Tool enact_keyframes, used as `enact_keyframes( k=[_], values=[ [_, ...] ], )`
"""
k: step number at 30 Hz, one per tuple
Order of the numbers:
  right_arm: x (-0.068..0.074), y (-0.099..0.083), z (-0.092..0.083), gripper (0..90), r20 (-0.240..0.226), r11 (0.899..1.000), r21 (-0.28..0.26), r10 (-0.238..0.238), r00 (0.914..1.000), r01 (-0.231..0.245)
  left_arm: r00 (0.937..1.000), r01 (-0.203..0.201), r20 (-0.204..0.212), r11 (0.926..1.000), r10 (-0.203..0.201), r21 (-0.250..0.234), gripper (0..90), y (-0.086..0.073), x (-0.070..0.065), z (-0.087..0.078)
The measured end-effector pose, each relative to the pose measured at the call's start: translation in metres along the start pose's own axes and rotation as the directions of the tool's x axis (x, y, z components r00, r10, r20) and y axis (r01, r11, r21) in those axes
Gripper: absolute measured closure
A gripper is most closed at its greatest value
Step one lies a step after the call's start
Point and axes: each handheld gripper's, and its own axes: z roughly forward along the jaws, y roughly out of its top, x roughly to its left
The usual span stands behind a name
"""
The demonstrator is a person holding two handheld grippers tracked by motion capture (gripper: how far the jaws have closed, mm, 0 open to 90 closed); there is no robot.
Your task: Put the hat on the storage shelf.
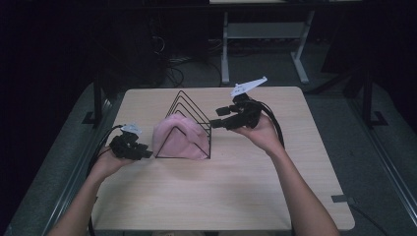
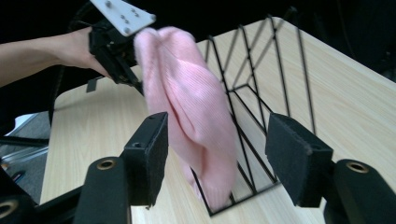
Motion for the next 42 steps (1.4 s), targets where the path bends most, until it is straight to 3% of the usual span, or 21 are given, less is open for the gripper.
enact_keyframes(
  k=[11, 19, 25, 42],
  values=[
    [-0.010, -0.035, -0.033, 33.0, 0.083, 0.998, -0.007, 0.061, 0.9947, -0.061, 0.9998, -0.018, 0.000, 0.9997, 0.018, -0.015, 55.8, 0.002, -0.009, -0.007],
    [-0.015, -0.049, -0.047, 30.1, 0.122, 0.996, -0.002, 0.088, 0.9886, -0.088, 0.9999, -0.013, -0.002, 0.9995, 0.013, -0.030, 51.2, 0.002, -0.012, -0.011],
    [-0.018, -0.067, -0.059, 27.3, 0.160, 0.993, 0.004, 0.118, 0.9800, -0.120, 1.0000, 0.006, -0.005, 0.9990, -0.006, -0.044, 46.7, -0.003, -0.013, -0.012],
    [-0.021, -0.119, -0.088, 26.5, 0.211, 0.978, -0.008, 0.203, 0.9560, -0.206, 0.9988, 0.048, -0.007, 0.9963, -0.049, -0.071, 38.6, -0.013, -0.019, -0.013]
  ],
)
